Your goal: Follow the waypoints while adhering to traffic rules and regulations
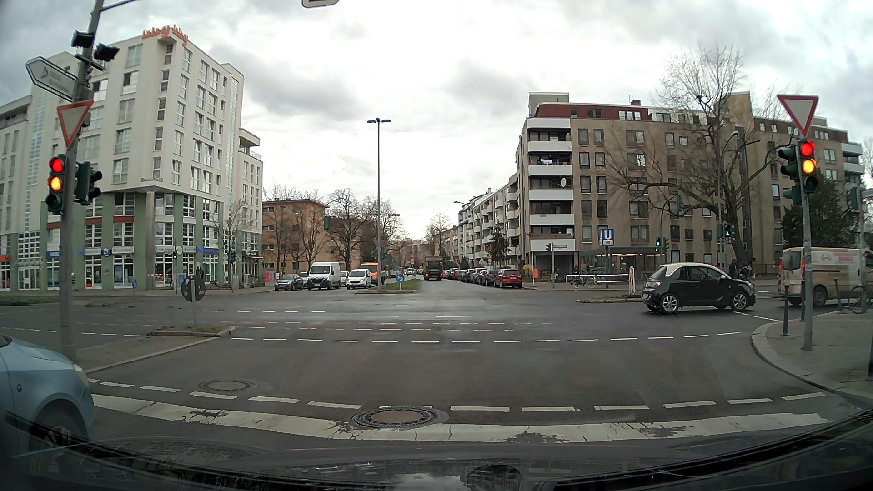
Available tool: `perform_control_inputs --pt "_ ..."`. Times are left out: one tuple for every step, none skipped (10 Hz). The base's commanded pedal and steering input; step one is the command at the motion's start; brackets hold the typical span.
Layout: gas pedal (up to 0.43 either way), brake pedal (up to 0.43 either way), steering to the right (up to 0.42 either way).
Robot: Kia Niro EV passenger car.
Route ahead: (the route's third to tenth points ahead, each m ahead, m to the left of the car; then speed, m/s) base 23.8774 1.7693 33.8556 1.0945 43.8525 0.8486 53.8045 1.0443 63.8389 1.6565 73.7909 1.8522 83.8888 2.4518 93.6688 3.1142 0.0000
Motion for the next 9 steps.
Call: perform_control_inputs --pt "0.0 0.274 0.001" --pt "0.0 0.006 0.001" --pt "0.0 0.012 0.006" --pt "0.0 0.012 0.012" --pt "0.0 0.012 0.017" --pt "0.079 0.012 0.017" --pt "0.098 0.012 0.017" --pt "0.15 0.012 0.017" --pt "0.22 0.012 0.018"
